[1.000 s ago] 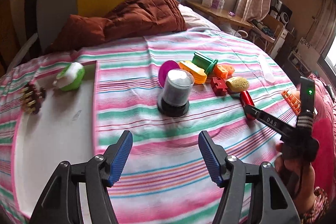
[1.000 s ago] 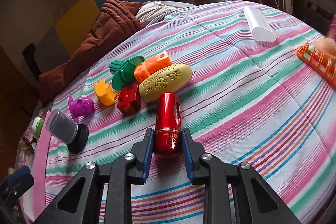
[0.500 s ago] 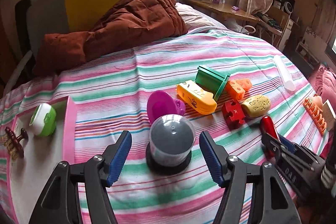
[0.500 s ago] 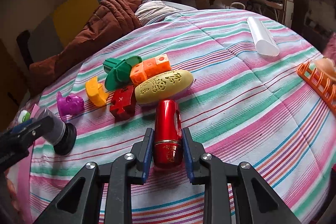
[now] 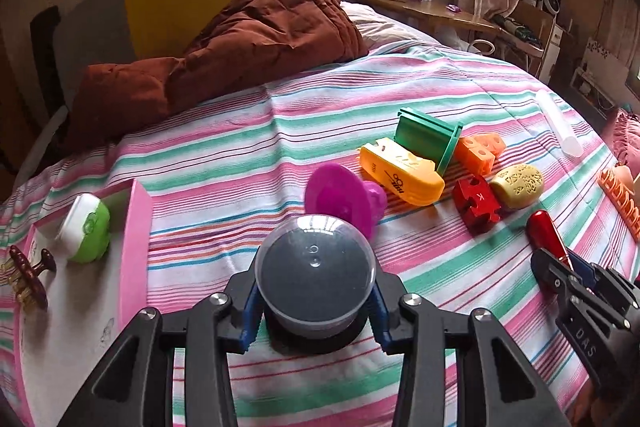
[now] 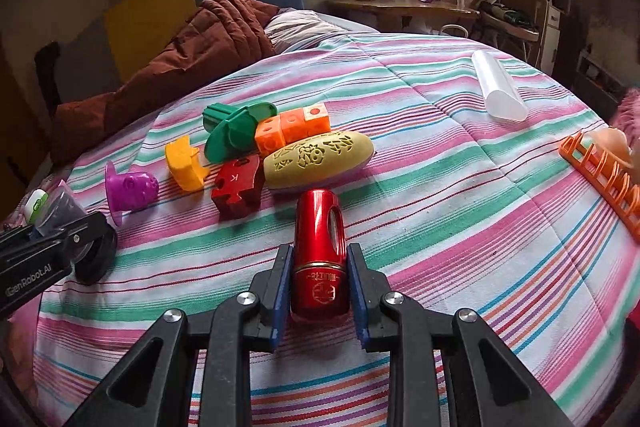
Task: Organize rigid objects
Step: 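Grasp the grey cup with black base with the left gripper, then carry the grey cup into the tray and open the left gripper, then lower the red cylinder into the tray and open the right gripper, then reach the right gripper to the magenta suction cup and grasp it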
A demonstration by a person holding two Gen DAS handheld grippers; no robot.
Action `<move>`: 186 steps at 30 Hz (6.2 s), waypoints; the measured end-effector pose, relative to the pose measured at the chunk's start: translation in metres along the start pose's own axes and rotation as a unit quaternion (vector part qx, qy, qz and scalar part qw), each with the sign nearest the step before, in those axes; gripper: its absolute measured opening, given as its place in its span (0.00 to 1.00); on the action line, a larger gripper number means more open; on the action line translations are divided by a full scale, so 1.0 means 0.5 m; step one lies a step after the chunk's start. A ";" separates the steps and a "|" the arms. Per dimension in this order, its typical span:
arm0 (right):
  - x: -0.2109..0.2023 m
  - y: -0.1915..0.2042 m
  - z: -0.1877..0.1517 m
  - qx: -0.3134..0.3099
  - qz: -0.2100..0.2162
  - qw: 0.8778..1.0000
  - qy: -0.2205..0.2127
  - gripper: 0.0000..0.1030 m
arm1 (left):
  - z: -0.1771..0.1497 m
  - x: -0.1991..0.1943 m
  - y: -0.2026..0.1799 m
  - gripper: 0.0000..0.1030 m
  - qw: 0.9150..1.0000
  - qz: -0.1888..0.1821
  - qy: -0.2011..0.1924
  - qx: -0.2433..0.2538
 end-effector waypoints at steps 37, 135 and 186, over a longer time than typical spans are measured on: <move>-0.002 0.004 0.001 -0.004 -0.005 1.000 -0.002 0.26 | -0.128 -0.189 0.323 0.42 0.989 0.000 -0.031 -0.144; -0.054 0.694 -0.066 -0.248 0.250 0.931 0.096 0.26 | -0.301 -0.257 0.405 0.32 0.974 0.028 -0.033 -0.222; -0.035 0.311 0.059 -0.138 0.114 0.983 0.046 0.40 | -0.281 -0.263 0.287 0.36 0.983 -0.025 -0.026 -0.178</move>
Point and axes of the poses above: each gripper's, at about its wrist camera, not at the fingertips, and x roughly the way its jaws point, y to its left, z to its top, the point moved 6 cm from there along x, roughly the way its jaws point, and after that the axes turned 2 degrees about x, right-handed, at the moved point
